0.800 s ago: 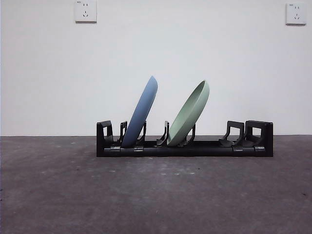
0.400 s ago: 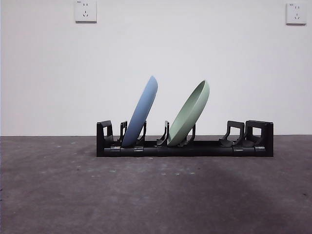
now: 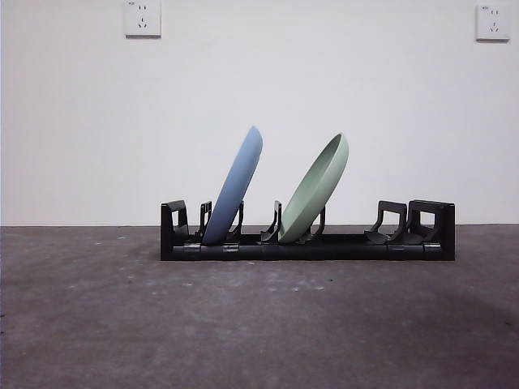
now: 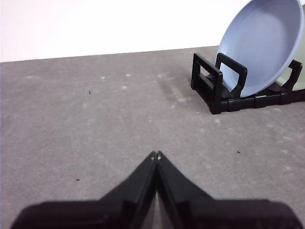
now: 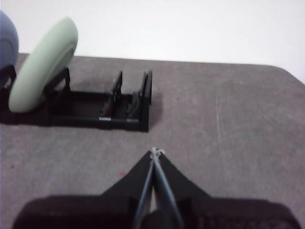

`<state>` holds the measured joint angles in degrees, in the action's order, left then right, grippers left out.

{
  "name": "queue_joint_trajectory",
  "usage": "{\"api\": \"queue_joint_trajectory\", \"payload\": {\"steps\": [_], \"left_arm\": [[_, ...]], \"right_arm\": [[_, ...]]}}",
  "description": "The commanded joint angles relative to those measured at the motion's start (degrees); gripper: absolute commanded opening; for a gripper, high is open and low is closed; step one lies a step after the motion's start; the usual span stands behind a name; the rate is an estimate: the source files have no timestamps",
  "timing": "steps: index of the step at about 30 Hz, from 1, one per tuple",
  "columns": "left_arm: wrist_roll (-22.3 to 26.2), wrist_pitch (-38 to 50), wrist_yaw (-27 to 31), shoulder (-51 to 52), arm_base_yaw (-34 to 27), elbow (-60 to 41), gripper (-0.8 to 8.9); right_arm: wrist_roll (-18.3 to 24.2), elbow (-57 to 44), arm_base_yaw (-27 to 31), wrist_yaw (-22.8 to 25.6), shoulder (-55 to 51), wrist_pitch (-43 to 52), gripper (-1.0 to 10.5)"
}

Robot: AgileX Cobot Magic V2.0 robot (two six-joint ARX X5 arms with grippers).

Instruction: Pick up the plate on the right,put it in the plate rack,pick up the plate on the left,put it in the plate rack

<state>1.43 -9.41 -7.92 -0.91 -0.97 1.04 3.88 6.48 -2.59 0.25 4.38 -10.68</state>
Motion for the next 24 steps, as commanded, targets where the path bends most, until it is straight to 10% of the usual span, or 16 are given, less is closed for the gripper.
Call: {"api": "queue_joint_trajectory", "payload": {"steps": [1, 24], "left_arm": [[-0.33, 0.31, 0.09, -0.02, -0.13, -0.61, -0.03], [-0.31, 0.35, 0.09, -0.98, -0.13, -0.61, -0.03]], "right_arm": [[-1.01, -2.84, 0.04, 0.98, -1.73, 0.44, 0.0], [-3.67, -5.66, -0.02, 2.14, -3.91, 0.22, 0.0]]}}
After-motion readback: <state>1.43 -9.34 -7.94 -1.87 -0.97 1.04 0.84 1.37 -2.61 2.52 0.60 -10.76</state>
